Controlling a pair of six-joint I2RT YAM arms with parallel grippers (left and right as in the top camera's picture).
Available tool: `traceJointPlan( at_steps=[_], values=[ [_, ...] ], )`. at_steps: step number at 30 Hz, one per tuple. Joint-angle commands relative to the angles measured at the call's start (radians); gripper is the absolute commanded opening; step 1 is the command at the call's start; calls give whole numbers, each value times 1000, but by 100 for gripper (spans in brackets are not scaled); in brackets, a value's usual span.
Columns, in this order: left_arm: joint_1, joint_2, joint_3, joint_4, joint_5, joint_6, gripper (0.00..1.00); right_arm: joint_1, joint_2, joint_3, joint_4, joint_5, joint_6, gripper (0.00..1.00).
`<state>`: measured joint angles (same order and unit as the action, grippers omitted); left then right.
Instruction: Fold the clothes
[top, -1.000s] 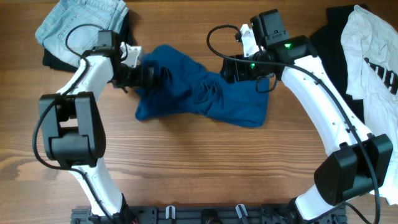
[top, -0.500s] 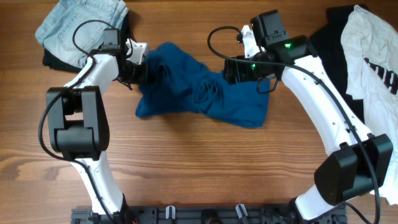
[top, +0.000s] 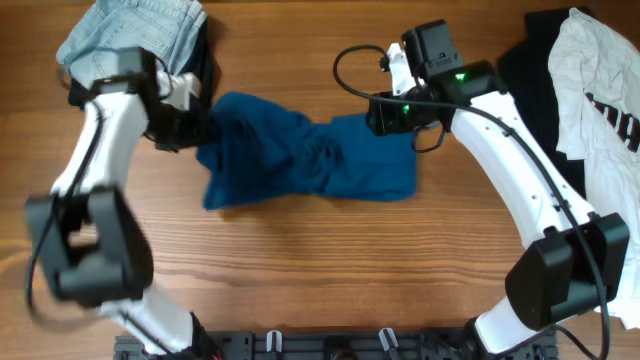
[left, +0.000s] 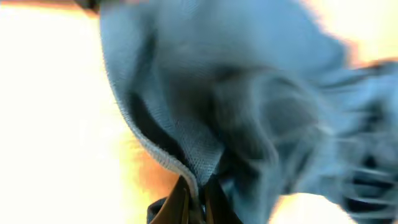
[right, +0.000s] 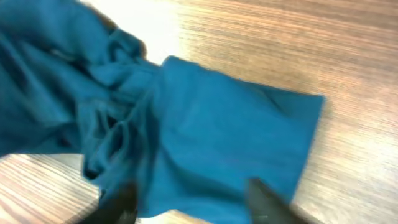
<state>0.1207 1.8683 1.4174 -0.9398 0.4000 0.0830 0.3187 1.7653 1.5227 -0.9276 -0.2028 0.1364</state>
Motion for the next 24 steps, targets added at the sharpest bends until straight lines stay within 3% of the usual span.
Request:
traceJointPlan(
  at_steps=[1,2,10,19,24],
  values=[
    [-12,-197,8,-55,-27,-13,4,-5,30,-72,68,-62,1,12],
    [-19,-222,8,-78,-35,-13,4,-5,39,-92,89,-69,2,4],
    [-182,-258,8,-100,-37,-14,4,-5,215,-207,253,-251,0,4],
    [-523,-257,8,138,-63,-95,4,-21,357,-207,289,-286,72,4],
    [-669,-232,8,229,-161,-171,4,-115,303,-196,362,-505,76,4]
  ],
)
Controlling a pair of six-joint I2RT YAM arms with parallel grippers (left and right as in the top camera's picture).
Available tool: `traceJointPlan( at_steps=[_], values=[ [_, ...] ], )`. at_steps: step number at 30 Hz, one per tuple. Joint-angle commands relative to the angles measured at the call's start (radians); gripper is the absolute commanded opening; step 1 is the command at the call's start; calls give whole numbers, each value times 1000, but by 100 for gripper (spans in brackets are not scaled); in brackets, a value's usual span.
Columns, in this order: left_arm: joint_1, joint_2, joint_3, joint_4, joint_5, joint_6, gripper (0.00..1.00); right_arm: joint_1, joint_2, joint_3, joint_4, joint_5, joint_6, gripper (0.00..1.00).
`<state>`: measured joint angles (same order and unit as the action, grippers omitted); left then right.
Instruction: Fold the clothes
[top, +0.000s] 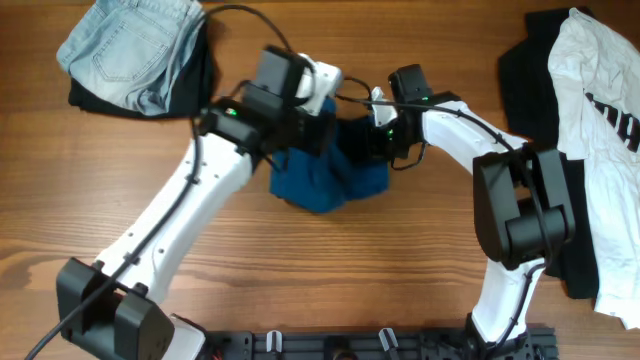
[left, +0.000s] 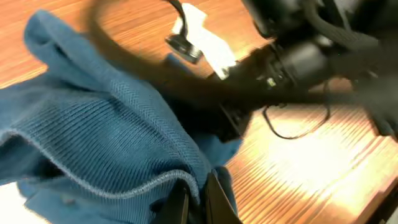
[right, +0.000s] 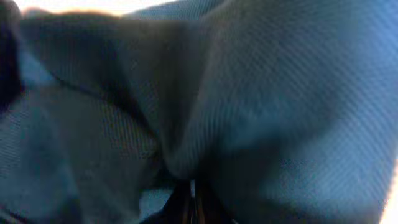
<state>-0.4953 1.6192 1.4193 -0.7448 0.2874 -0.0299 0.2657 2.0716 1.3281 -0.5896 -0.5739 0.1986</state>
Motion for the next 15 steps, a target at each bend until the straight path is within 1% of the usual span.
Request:
traceJointPlan(
  at_steps=[1,4,7,9,11,13,14,15],
  values=[
    [-70,31,6,51,-46,-65,4,-124,-68,14,26,-188,14,4],
    [-90,57,6,71,-46,-67,4,-221,-208,34,35,-240,32,4],
    [-105,78,6,94,-45,-69,4,-329,-382,35,63,-245,72,4],
    [-124,97,6,120,-42,-69,4,-396,-481,35,66,-244,75,4],
    [-153,116,6,142,-41,-69,4,-443,-536,35,65,-244,74,4],
    [-180,135,6,153,-41,-69,4,-468,-555,35,65,-244,73,4],
    [-190,145,6,160,-42,-81,4,-477,-558,35,64,-244,73,4],
    [-209,164,6,180,-42,-119,4,-483,-559,35,63,-244,73,4]
  ],
)
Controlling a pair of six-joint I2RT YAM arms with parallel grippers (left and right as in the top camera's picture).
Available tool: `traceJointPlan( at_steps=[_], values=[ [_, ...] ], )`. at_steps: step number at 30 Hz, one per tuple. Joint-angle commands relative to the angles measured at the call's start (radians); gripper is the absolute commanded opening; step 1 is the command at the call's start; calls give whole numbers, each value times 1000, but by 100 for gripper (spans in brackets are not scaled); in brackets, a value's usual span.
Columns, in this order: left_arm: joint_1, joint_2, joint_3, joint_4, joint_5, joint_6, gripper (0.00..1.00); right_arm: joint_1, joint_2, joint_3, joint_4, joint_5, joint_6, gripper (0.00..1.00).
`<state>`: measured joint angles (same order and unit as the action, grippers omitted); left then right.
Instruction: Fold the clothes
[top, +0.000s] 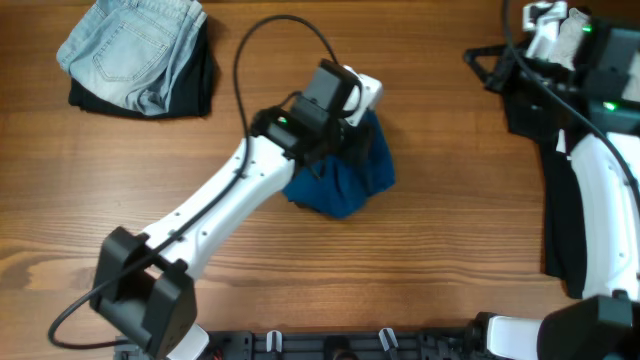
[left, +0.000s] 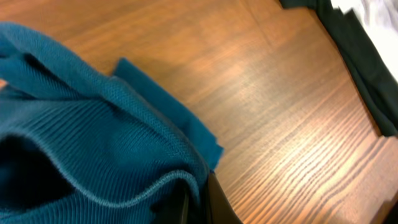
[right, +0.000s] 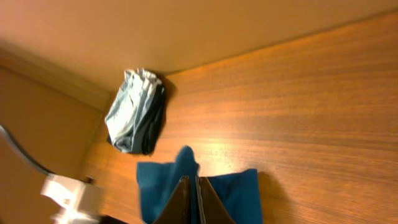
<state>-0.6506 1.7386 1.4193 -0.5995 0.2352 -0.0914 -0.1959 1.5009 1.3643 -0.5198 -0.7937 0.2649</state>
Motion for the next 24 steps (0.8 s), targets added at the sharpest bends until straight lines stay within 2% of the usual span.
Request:
traceJointPlan(
  at_steps=[1,3,4,5,6,7,12,14,16,18,22,24],
  values=[
    [-66,59,6,50,11,-84,4,-22,13,-1,-7,-24,3,4],
    [-97,105,6,94,11,-130,13,-22,14,-1,-4,-24,-1,4],
    [-106,119,6,108,11,-136,29,-22,14,-1,-2,-24,-3,4],
    [-114,134,6,122,10,-148,52,-22,14,-1,0,-24,-3,4],
    [-119,147,6,137,11,-156,89,-22,14,-1,3,-23,-3,4],
    [-123,158,6,149,11,-161,100,-22,14,-1,4,-23,-3,4],
    [-101,137,23,200,11,-262,100,-22,14,-1,10,6,-3,17],
    [-83,96,47,188,14,-261,100,-22,14,-1,11,19,-4,22],
    [-61,29,66,179,14,-261,100,-22,14,-1,10,37,-13,29],
    [-27,-63,70,162,13,-261,100,-20,18,-3,-6,37,-32,42],
    [64,-222,70,51,-28,-263,100,19,62,-5,-114,37,-76,54],
    [138,-286,70,-68,-104,-265,100,91,105,-18,-200,38,-177,60]
  ],
)
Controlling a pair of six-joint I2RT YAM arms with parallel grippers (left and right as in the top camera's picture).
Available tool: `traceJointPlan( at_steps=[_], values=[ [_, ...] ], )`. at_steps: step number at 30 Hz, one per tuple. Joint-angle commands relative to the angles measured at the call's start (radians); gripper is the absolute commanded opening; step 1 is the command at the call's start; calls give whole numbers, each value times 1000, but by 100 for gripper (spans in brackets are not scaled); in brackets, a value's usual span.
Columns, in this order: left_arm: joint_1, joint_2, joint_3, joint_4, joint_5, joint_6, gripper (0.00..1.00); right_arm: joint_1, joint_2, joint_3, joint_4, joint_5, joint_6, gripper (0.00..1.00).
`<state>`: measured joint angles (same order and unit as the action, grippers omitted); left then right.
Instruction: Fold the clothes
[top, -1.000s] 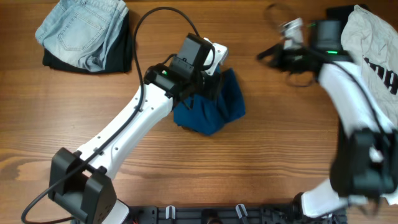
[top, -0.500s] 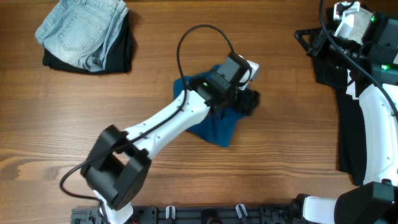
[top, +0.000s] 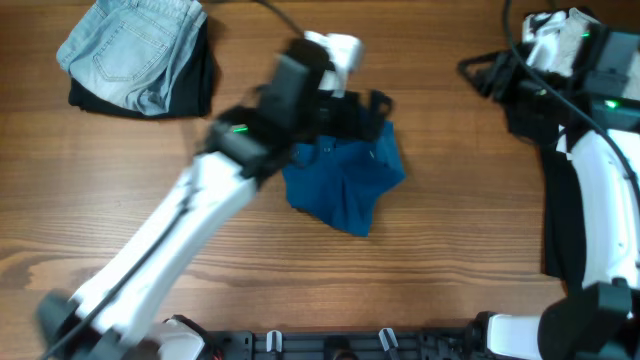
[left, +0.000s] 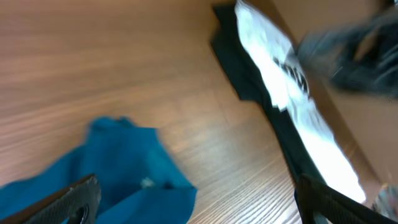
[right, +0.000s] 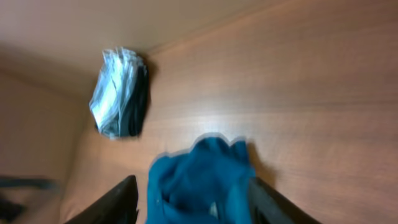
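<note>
The blue garment (top: 345, 180) lies in a bunched, roughly folded heap at the middle of the wooden table (top: 300, 280). My left gripper (top: 365, 108) hovers just behind its back edge, motion-blurred. In the left wrist view that gripper (left: 199, 205) stands wide open, with the blue garment (left: 124, 174) low on the left beneath it. My right gripper (top: 480, 72) is raised at the far right, well away from the cloth. Its wrist view shows the right gripper (right: 196, 205) open and empty, with the blue garment (right: 199, 180) far below.
A pile of folded jeans on a dark garment (top: 135, 50) sits at the back left. A white printed shirt on black clothing (top: 600, 130) lies along the right edge; the same white shirt (left: 280, 62) shows in the left wrist view. A black rail (top: 330, 345) runs along the front.
My left gripper was shut on the blue garment and now stands open just behind it; the cloth has dropped and spread a little wider. My right gripper, shut and empty before, is now open.
The garment lay crumpled across the middle, my left gripper shut on its left end and the right one open at its right end. Then both were shut on it, bunched at the centre. Then the right arm was away at the far right. Now both are open.
</note>
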<state>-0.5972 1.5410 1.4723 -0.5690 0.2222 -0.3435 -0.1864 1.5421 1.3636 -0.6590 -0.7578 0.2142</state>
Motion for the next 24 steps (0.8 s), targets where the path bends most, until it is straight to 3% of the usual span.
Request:
traceJointPlan(
  at_steps=[1,5,9,14,20,21,22,23,24],
  values=[
    [119,-102,17,-155,-122,-13,100,126,85,-27,-89,2,-186,64],
    [236,-95,16,-310,-145,-12,100,265,167,-37,-153,30,-364,70],
    [332,-65,16,-379,-146,-1,100,378,285,-37,-109,122,-403,72],
    [401,-59,16,-391,-146,-1,100,435,351,-37,-72,129,-399,47],
    [434,-56,16,-393,-147,10,100,440,351,-43,-75,129,-453,47],
    [437,-52,16,-391,-146,19,100,449,357,-49,-51,129,-476,43],
    [437,-52,16,-392,-146,21,100,452,360,-49,-42,129,-476,29],
    [437,-52,16,-393,-146,21,100,455,364,-49,-36,128,-470,5],
    [437,-52,16,-393,-146,21,100,455,362,-48,-39,130,-446,4]
  ],
)
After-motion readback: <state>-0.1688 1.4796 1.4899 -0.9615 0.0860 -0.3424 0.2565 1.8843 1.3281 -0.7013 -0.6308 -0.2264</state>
